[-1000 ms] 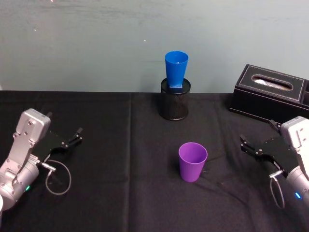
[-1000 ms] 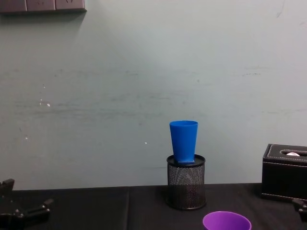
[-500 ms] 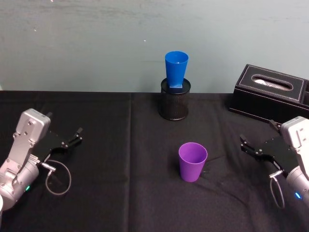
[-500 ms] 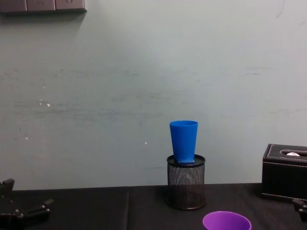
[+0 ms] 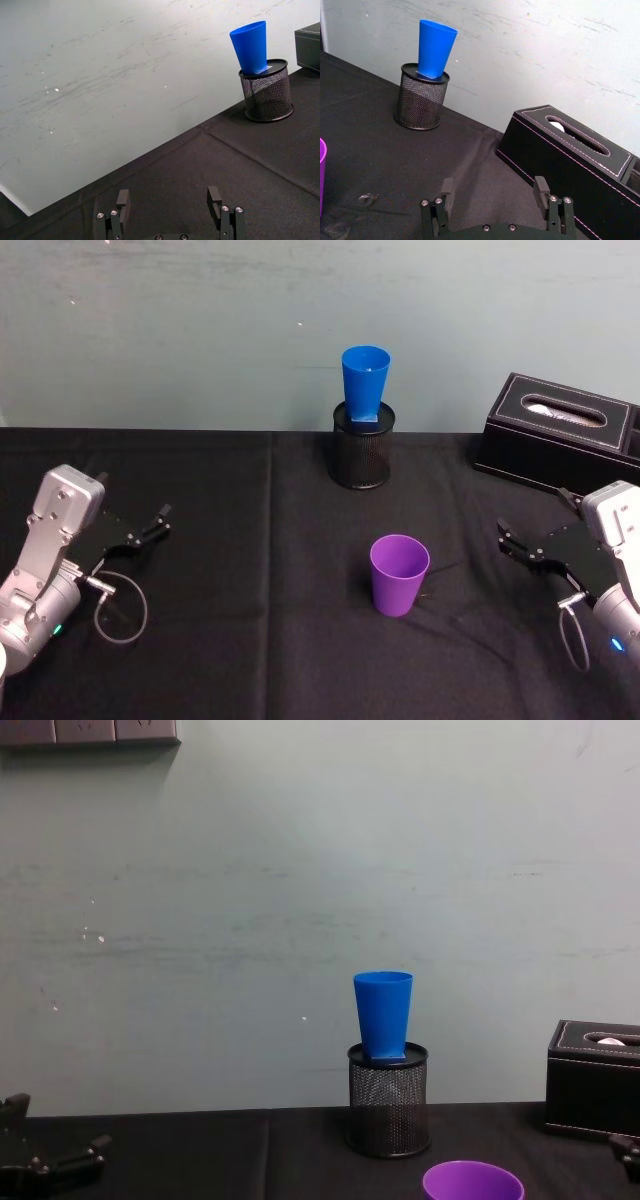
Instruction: Pick up one cup with a gripper and tap it against the other cup.
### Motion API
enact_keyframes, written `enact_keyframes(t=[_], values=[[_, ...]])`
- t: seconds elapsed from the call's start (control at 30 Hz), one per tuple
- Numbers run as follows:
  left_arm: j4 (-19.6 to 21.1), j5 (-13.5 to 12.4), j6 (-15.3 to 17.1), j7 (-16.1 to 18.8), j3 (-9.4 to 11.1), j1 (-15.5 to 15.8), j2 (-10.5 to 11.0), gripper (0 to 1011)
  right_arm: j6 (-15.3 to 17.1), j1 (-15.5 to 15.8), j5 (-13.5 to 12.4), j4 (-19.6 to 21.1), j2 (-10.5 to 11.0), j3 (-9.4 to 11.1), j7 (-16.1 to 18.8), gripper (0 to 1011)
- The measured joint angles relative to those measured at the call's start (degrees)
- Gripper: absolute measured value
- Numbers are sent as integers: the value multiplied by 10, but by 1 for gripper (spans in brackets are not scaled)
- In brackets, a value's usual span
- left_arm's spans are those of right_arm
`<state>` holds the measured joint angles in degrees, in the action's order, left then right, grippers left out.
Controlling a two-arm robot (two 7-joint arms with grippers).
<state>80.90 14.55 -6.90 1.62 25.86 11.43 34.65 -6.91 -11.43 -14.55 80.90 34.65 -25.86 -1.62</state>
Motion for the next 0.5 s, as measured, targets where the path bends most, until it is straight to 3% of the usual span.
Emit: enact_keyframes(t=[0.5], values=[[0, 0, 0, 0, 0, 0, 0, 1012, 0, 0, 0, 0, 0, 0, 0, 1000]])
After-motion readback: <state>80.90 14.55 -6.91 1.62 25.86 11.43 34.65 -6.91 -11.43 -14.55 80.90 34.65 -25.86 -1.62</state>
